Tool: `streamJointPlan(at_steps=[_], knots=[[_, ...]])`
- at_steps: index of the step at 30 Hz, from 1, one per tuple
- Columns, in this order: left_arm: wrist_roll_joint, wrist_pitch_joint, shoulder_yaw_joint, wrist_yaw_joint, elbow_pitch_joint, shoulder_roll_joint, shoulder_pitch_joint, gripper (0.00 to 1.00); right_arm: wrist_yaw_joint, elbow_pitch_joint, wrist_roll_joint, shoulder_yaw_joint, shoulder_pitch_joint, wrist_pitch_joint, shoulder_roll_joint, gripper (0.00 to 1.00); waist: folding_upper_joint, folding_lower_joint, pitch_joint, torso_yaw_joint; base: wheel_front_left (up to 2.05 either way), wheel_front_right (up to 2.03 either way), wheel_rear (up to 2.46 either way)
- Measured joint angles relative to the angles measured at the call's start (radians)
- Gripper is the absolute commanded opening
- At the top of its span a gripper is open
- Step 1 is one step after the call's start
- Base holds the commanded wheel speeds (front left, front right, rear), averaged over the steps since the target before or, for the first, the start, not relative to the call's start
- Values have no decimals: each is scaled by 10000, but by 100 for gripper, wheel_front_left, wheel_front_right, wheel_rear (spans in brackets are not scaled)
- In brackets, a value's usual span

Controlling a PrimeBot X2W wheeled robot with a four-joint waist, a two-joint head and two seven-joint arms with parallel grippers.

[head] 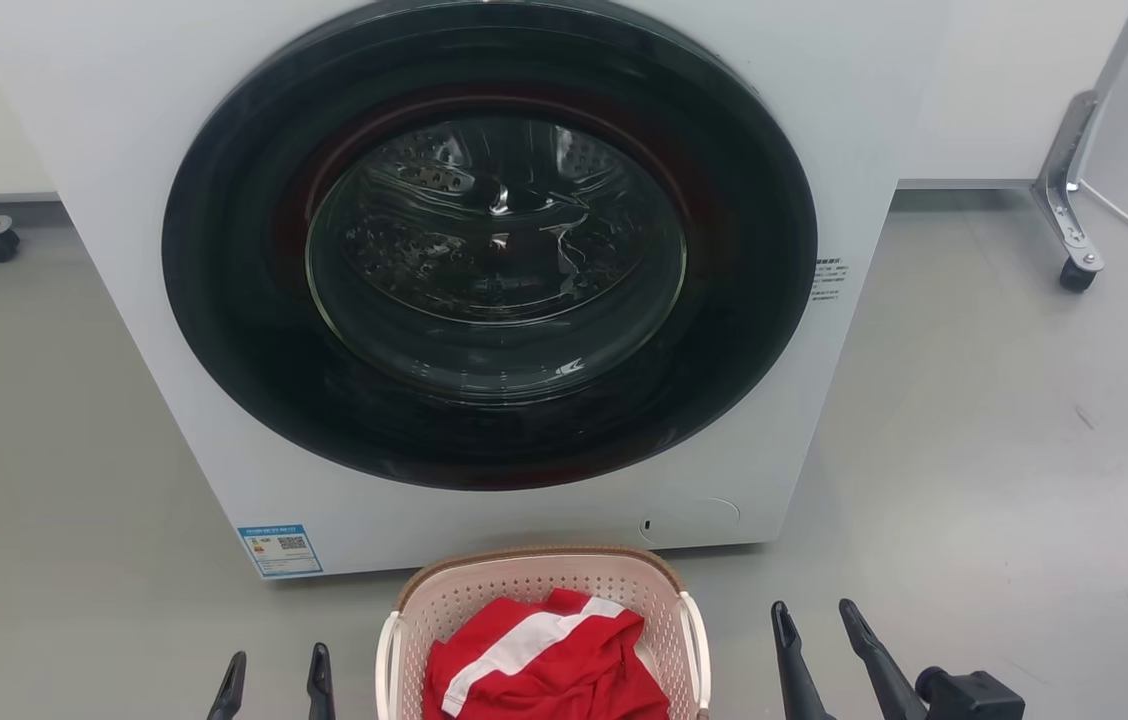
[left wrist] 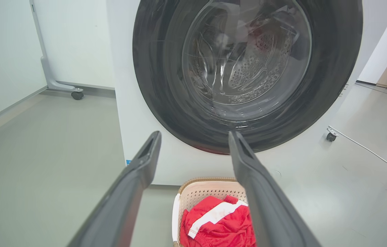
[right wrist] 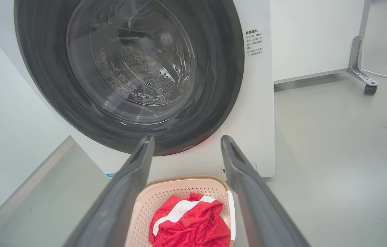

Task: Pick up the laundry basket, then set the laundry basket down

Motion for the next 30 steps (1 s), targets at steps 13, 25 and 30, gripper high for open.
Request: streamJointPlan(at_steps=[13, 25, 30], knots=[[155, 0, 0, 0, -295, -77, 194, 100, 0, -556, -859, -470, 577, -2, 222, 100, 0, 0, -135, -83, 0, 0, 0], [159, 0, 44, 0, -431, -157, 388, 100, 0, -874, -1177, -662, 780, -2, 316, 100, 0, 0, -224, -84, 0, 0, 0], [159, 0, 86, -2, -458, -205, 388, 100, 0, -991, -1277, -750, 812, -2, 359, 100, 0, 0, -225, -71, 0, 0, 0]])
